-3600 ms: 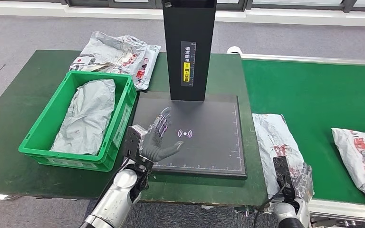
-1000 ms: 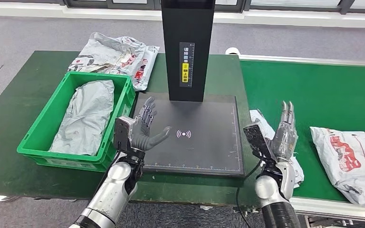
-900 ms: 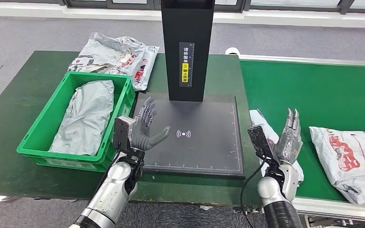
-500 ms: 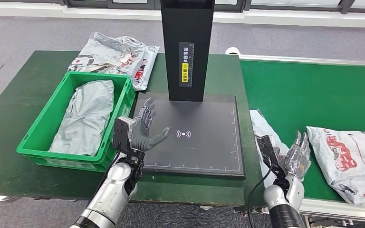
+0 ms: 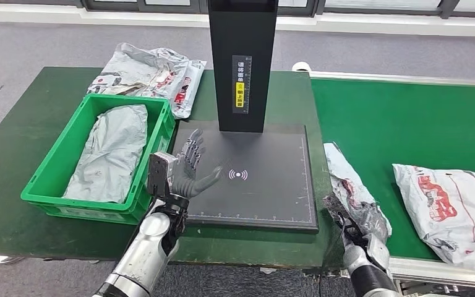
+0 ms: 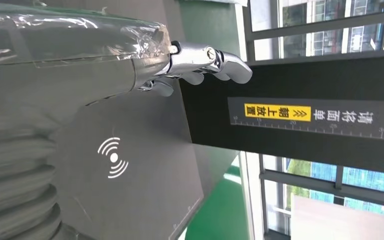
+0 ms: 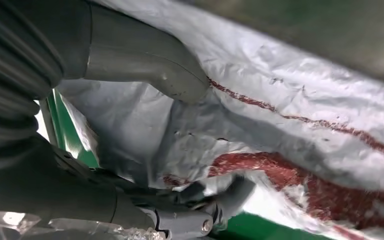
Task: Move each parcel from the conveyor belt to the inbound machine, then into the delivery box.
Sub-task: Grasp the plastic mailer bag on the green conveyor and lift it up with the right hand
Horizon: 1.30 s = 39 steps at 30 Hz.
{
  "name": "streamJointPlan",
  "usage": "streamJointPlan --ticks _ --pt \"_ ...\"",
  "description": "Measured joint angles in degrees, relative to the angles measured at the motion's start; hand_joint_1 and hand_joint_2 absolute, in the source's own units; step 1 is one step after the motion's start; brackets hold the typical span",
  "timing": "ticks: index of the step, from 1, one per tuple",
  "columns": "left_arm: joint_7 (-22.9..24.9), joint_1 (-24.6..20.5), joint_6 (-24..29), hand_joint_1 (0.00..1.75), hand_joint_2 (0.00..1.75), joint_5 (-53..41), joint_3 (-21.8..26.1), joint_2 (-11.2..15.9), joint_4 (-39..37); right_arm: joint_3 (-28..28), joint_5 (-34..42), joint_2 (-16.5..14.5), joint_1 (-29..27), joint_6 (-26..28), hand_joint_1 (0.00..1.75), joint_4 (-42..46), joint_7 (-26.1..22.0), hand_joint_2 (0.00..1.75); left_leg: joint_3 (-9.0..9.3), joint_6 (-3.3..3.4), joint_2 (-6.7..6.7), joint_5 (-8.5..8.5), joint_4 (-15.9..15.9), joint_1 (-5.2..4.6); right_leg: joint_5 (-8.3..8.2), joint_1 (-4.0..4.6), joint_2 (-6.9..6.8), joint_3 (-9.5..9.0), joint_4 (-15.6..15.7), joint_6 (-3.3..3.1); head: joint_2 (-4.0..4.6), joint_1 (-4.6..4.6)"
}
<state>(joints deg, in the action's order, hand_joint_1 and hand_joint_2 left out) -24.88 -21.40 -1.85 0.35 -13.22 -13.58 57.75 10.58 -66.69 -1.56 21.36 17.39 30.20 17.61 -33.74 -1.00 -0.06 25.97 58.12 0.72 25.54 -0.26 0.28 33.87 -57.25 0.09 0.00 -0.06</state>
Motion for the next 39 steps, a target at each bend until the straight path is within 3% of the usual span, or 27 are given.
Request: streamJointPlan --ticks 14,17,20,23,27,33,39 --pt "0.03 0.51 -0.21 0.0 1.75 0.24 0.0 0.03 0.47 -0.01 -1.02 0.86 2.7 -0.7 1.75 -2.96 -0.74 1.75 0.37 0.09 0.04 0.05 0.03 0.01 0.06 -0.01 -0.04 -0.48 0.02 0.12 0.0 -0.01" --pt "0.03 0.85 -0.2 0.0 1.75 0.24 0.01 0.04 0.85 0.27 -0.26 0.8 2.44 3.16 1.75 -2.95 -3.16 1.75 0.34 0.09 0.09 0.05 0.02 0.01 0.08 -0.01 -0.07 -0.46 0.0 0.1 0.0 -0.01" --pt "0.03 1.57 -0.13 0.0 1.75 0.24 0.16 0.09 1.51 0.81 2.24 0.14 1.22 10.84 1.75 -1.43 -9.04 1.75 0.22 0.08 0.15 0.05 0.01 0.01 0.1 -0.03 -0.1 -0.37 -0.04 0.08 0.0 -0.01" --pt "-0.15 2.22 0.09 0.0 1.75 0.22 0.32 0.19 2.15 1.13 7.2 -1.66 -2.25 18.48 1.75 5.7 -18.66 1.75 0.02 0.06 0.23 0.04 0.0 0.01 0.1 -0.04 -0.14 -0.17 -0.1 0.08 0.0 0.0" --pt "-1.27 2.32 0.33 0.0 1.75 0.19 0.56 0.29 2.16 -1.16 14.62 -4.65 -7.66 21.05 1.75 23.17 -27.79 1.75 -0.3 -0.01 0.3 -0.03 0.0 -0.03 0.1 -0.1 -0.19 0.2 -0.21 0.07 0.0 0.0" --pt "-3.33 1.9 0.73 0.0 1.75 0.33 0.76 0.27 1.2 -11.03 18.87 -5.83 -11.3 22.2 1.75 45.55 -32.53 1.75 -0.47 -0.07 0.19 -0.08 0.0 -0.09 0.09 -0.15 -0.1 0.52 -0.29 0.06 0.0 0.0" --pt "-3.92 1.39 0.91 0.0 1.75 0.33 0.76 0.27 0.77 -17.8 18.98 -5.85 -12.24 22.28 1.75 54.4 -32.95 1.75 -0.48 -0.06 0.23 -0.08 0.0 -0.09 0.11 -0.15 -0.13 0.52 -0.29 0.04 0.0 -0.01"
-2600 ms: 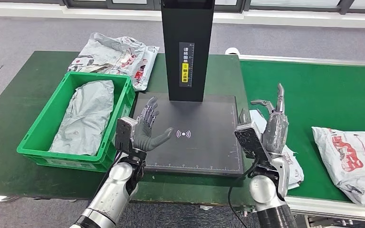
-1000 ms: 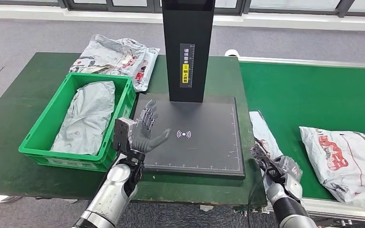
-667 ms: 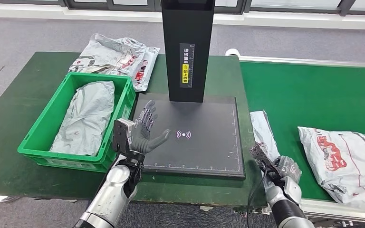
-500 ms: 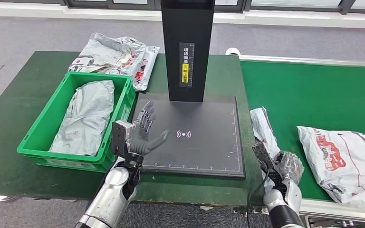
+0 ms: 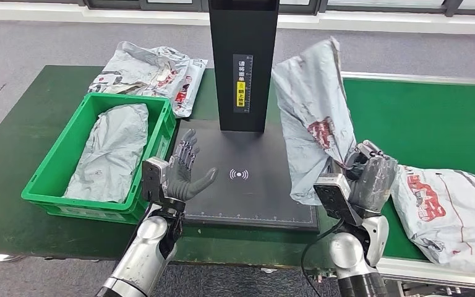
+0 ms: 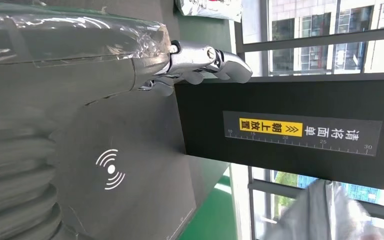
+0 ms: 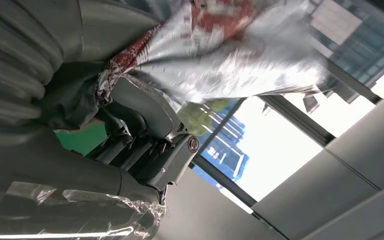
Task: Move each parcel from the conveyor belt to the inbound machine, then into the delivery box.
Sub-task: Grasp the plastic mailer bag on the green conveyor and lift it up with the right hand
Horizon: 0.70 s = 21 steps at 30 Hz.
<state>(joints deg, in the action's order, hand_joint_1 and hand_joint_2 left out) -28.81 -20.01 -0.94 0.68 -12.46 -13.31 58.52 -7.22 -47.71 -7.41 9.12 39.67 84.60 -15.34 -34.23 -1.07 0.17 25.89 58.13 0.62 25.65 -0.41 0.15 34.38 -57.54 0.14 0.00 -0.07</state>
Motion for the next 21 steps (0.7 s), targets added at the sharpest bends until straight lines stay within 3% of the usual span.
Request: streamJointPlan --ticks 13,21 --pt "-0.02 -0.1 0.26 0.0 1.75 0.0 0.0 0.0 -0.29 -2.97 0.36 0.0 -0.85 0.15 1.75 4.04 0.34 1.75 0.0 0.01 -0.01 -0.01 0.01 -0.05 -0.02 -0.04 0.01 0.0 0.0 0.01 0.0 0.0" --pt "-0.67 -1.03 0.86 0.0 1.75 0.01 0.0 -0.04 -0.95 -8.64 5.74 0.07 1.24 -8.51 1.75 3.77 -0.55 1.75 0.0 0.0 -0.01 -0.01 0.0 -0.04 -0.02 -0.03 0.02 0.01 -0.01 0.01 0.0 0.0"
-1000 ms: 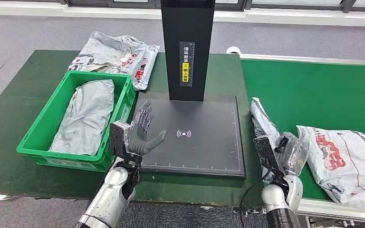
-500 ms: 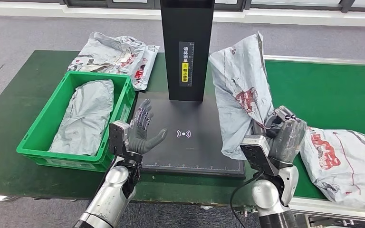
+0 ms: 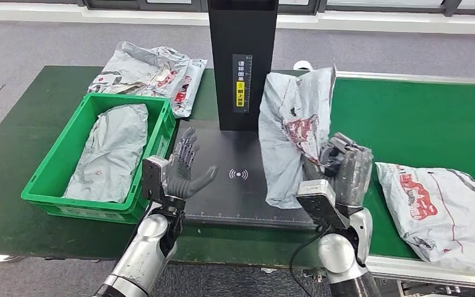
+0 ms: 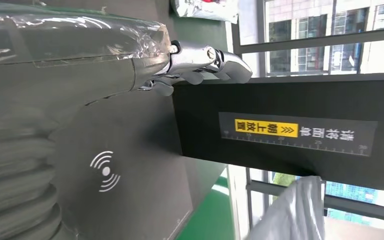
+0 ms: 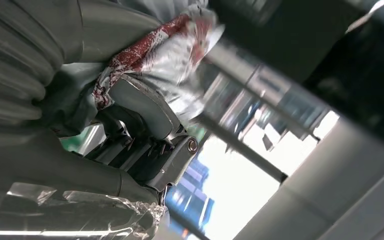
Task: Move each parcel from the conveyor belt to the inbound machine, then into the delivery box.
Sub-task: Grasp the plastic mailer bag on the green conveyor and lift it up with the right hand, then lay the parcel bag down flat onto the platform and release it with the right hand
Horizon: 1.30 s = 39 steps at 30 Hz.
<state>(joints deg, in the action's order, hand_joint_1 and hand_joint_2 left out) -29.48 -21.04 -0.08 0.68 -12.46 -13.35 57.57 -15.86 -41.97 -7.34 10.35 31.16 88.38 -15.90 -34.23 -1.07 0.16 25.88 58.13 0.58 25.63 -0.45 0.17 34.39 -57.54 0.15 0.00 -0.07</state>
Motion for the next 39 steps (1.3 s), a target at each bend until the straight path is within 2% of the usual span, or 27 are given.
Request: streamJointPlan --ticks 2,5,6,9,12,16,20,23,26,30,33,36,39 --pt "-0.26 -0.17 0.16 0.0 1.75 0.22 0.0 -0.03 -0.23 -2.11 3.03 0.01 1.14 -3.56 1.75 -1.25 0.38 1.75 0.0 -0.01 0.0 -0.01 0.0 0.0 0.0 0.0 0.0 0.0 -0.01 0.0 0.0 0.0" --pt "-0.95 -0.41 0.88 0.0 1.75 0.88 0.0 -0.03 -0.57 -5.46 8.51 0.01 3.39 -9.5 0.44 -5.32 0.38 1.75 0.0 -0.01 -0.01 -0.02 0.0 0.0 -0.01 0.0 0.01 0.0 -0.01 -0.02 0.0 0.0" --pt "-1.21 -0.56 1.32 0.0 1.75 1.02 0.0 -0.03 -0.66 -6.51 9.64 0.01 4.32 -11.48 0.0 -7.3 0.91 1.31 0.0 -0.01 -0.01 -0.03 0.0 0.0 -0.02 0.0 0.01 0.0 -0.01 -0.02 0.0 0.0" --pt "-1.29 -0.87 3.04 0.0 1.75 1.57 0.0 0.03 -0.73 -9.22 8.32 0.05 7.19 -19.89 0.0 -15.02 7.14 0.0 0.02 0.0 0.0 -0.04 0.0 0.0 -0.02 0.0 -0.01 -0.03 -0.01 -0.02 0.0 0.0" --pt "-1.19 -0.91 5.32 0.0 1.75 2.21 0.0 0.19 -0.64 -11.45 5.04 0.14 8.33 -24.29 0.0 -23.35 11.25 0.0 -0.03 0.0 0.16 -0.07 0.0 0.0 -0.01 0.0 -0.16 -0.03 -0.01 -0.02 0.0 0.0" --pt "-2.26 -0.86 10.06 0.0 1.75 2.17 0.07 0.27 0.26 -12.25 3.51 0.26 8.34 -24.3 0.0 -29.47 11.59 0.0 -0.1 -0.01 0.24 -0.08 0.0 0.0 0.0 0.0 -0.24 -0.01 -0.01 -0.02 0.0 0.0" --pt "-2.49 -0.72 11.98 0.0 1.75 2.57 0.58 0.34 1.26 -12.33 2.1 0.46 8.44 -25.08 0.0 -32.23 12.2 0.0 -0.11 0.01 0.23 -0.06 0.0 0.0 0.01 -0.01 -0.23 0.0 0.0 -0.01 0.0 0.01" --pt "-2.68 -0.37 12.73 0.0 1.75 3.17 0.98 0.43 2.01 -12.33 1.64 0.48 8.81 -23.68 0.0 -33.24 11.9 0.0 -0.11 0.01 0.22 -0.06 0.0 0.0 0.01 -0.01 -0.23 0.0 0.01 -0.01 0.0 0.0" --pt "-2.31 0.3 14.22 0.0 1.75 1.85 1.15 0.6 2.79 -12.33 1.25 0.48 8.99 -18.38 0.0 -33.36 10.78 0.0 -0.1 0.01 0.22 -0.07 0.01 0.0 0.01 -0.01 -0.23 0.01 0.0 -0.01 0.0 0.0" --pt "0.57 0.85 15.8 0.0 1.75 -6.64 0.47 1.12 2.23 -11.41 3.77 0.48 8.59 -9.78 0.0 -31.09 6.76 0.0 -0.08 0.0 0.21 -0.08 0.01 0.0 0.0 -0.01 -0.22 0.03 0.0 -0.01 0.0 0.0" --pt "1.84 0.78 15.78 0.0 1.75 -14.42 -1.65 1.56 -0.49 -9.32 9.64 0.46 7.51 -5.42 0.0 -27.59 0.53 0.0 -0.08 0.0 0.2 -0.07 0.01 -0.01 0.01 -0.02 -0.22 0.03 0.01 -0.01 0.0 0.0" --pt "3.24 0.23 16.25 0.0 1.75 -20.86 -4.15 1.86 -4.61 -7.02 16.9 0.46 6.1 -3.45 0.0 -24.28 -4.86 0.0 -0.08 0.01 0.17 -0.06 0.01 -0.03 0.01 -0.03 -0.18 0.05 0.02 -0.01 0.0 0.0" --pt "5.79 -1.03 17.28 0.0 1.75 -27.22 -6.77 2.15 -9.51 -4.97 22.96 0.46 4.7 -3.15 0.0 -21.96 -7.61 0.0 -0.08 0.03 0.16 -0.04 0.01 -0.04 0.01 -0.04 -0.18 0.05 0.02 -0.01 0.0 0.01"
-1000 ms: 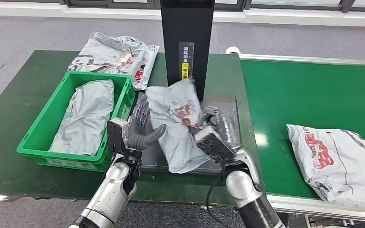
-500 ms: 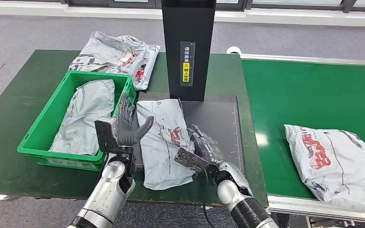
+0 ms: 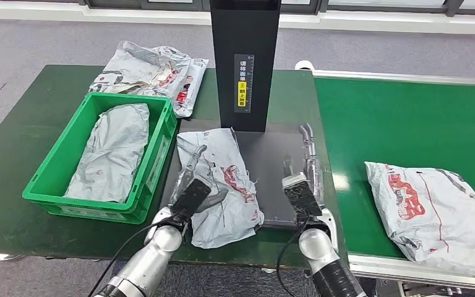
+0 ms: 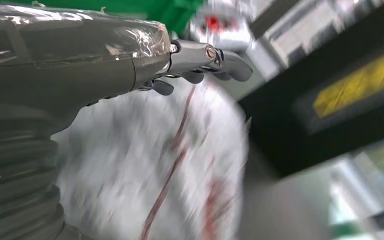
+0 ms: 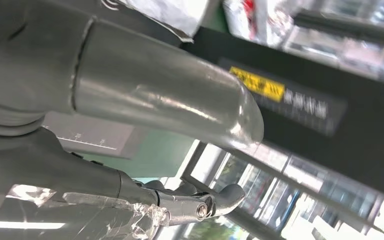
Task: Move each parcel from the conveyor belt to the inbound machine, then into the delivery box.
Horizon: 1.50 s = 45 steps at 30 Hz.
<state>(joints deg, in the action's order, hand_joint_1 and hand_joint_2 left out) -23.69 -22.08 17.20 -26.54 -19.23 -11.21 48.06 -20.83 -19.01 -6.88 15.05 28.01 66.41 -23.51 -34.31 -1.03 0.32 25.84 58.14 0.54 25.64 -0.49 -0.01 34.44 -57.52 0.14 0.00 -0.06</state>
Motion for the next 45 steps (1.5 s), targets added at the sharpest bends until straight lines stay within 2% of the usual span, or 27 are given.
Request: streamJointPlan --ticks 1,5,8,12,15,19,20,24,28,32,37,42,45 --pt "1.15 -0.43 0.52 0.0 1.75 -2.21 -0.91 0.09 -1.64 0.57 1.43 0.01 -0.4 -0.12 0.0 0.6 -0.42 0.0 0.0 0.0 -0.02 0.0 0.0 0.0 0.0 0.0 0.01 0.01 0.0 0.0 0.0 0.0" --pt "4.88 -1.98 2.39 0.0 1.75 -9.02 -3.92 0.35 -6.99 2.02 5.11 0.07 -1.73 -1.16 0.0 2.15 -1.05 1.75 0.02 0.0 -0.06 0.0 0.0 0.0 0.0 0.0 0.08 0.02 -0.01 0.0 0.0 -0.01" --pt "7.75 -3.03 2.23 0.0 1.75 -12.84 -5.42 0.43 -9.85 2.54 5.77 0.11 -2.35 -1.32 0.0 2.73 -1.46 1.75 0.03 0.0 -0.05 0.0 0.0 0.0 0.0 0.01 0.06 0.0 -0.01 0.0 0.0 -0.01" --pt "16.31 -5.69 2.08 0.0 1.75 -24.33 -8.45 0.46 -13.73 2.66 5.72 0.17 -3.6 -1.21 0.0 4.16 -1.43 1.75 0.22 0.03 0.19 0.03 -0.02 0.0 0.12 0.0 -0.24 -0.35 0.0 0.02 0.0 -0.01" --pt "19.03 -7.18 2.03 0.01 1.75 -28.29 -9.9 0.27 -15.76 2.67 5.2 0.17 -4.46 -1.31 0.0 5.48 -1.32 1.75 0.58 0.06 0.21 0.19 -0.04 0.0 0.27 -0.01 -0.3 -0.75 0.04 0.01 0.0 0.01" --pt "19.76 -8.0 1.9 1.7 1.75 -29.42 -10.81 0.16 -17.15 2.67 4.92 0.17 -5.16 -1.42 0.0 6.54 -1.15 1.75 0.94 0.08 0.15 0.27 -0.05 -0.01 0.32 -0.01 -0.28 -1.11 0.07 0.04 0.0 0.0" --pt "20.04 -8.04 1.83 1.75 1.75 -30.1 -10.92 0.15 -17.33 2.67 4.75 0.17 -5.29 -1.56 0.0 6.74 -0.99 1.75 1.0 0.09 0.15 0.26 -0.05 -0.01 0.32 -0.01 -0.28 -1.17 0.07 0.04 0.0 0.0" --pt "20.0 -7.82 4.14 1.75 1.75 -32.54 -10.48 0.12 -17.36 2.96 3.37 0.16 -6.37 -2.3 0.0 8.0 -0.24 1.75 1.09 0.04 0.14 0.2 -0.05 0.0 0.26 0.0 -0.29 -1.25 0.05 -0.01 0.0 0.0" --pt "17.68 -6.58 13.28 1.75 1.75 -31.92 -6.87 0.37 -14.91 3.6 2.49 0.03 -8.04 -2.42 0.0 9.73 0.12 1.75 0.92 -0.1 -0.02 0.06 -0.06 0.0 0.08 0.03 -0.1 -0.91 -0.01 -0.09 0.0 0.0" --pt "13.39 -5.87 21.06 1.75 1.75 -29.01 -1.21 0.98 -7.71 3.65 2.87 0.01 -8.49 -2.16 0.0 10.31 -0.2 1.75 0.62 -0.16 -0.04 -0.1 -0.06 0.01 -0.03 0.06 -0.01 -0.59 -0.04 -0.14 0.0 -0.01" --pt "2.56 -4.6 22.84 1.75 1.75 -32.99 8.58 0.41 6.8 3.65 4.65 0.0 -8.47 -1.1 0.0 10.31 -2.08 1.75 0.46 -0.19 -0.07 -0.11 -0.06 0.02 -0.03 0.05 0.09 -0.39 -0.06 -0.15 0.0 0.0" --pt "-12.23 -3.64 22.93 1.75 1.75 -35.75 20.88 -2.64 21.5 3.65 5.65 0.0 -8.44 -0.67 0.0 10.3 -3.46 1.75 0.25 -0.18 -0.08 -0.08 -0.07 0.02 -0.03 0.04 0.12 -0.2 -0.06 -0.15 0.0 0.0" --pt "-15.86 -2.79 22.93 1.75 1.75 -37.02 26.17 -3.68 32.44 3.65 6.3 0.0 -8.36 -0.29 0.0 10.13 -4.29 1.75 0.19 -0.19 -0.14 -0.07 -0.08 0.02 -0.03 0.05 0.17 -0.11 -0.06 -0.15 0.0 -0.01"
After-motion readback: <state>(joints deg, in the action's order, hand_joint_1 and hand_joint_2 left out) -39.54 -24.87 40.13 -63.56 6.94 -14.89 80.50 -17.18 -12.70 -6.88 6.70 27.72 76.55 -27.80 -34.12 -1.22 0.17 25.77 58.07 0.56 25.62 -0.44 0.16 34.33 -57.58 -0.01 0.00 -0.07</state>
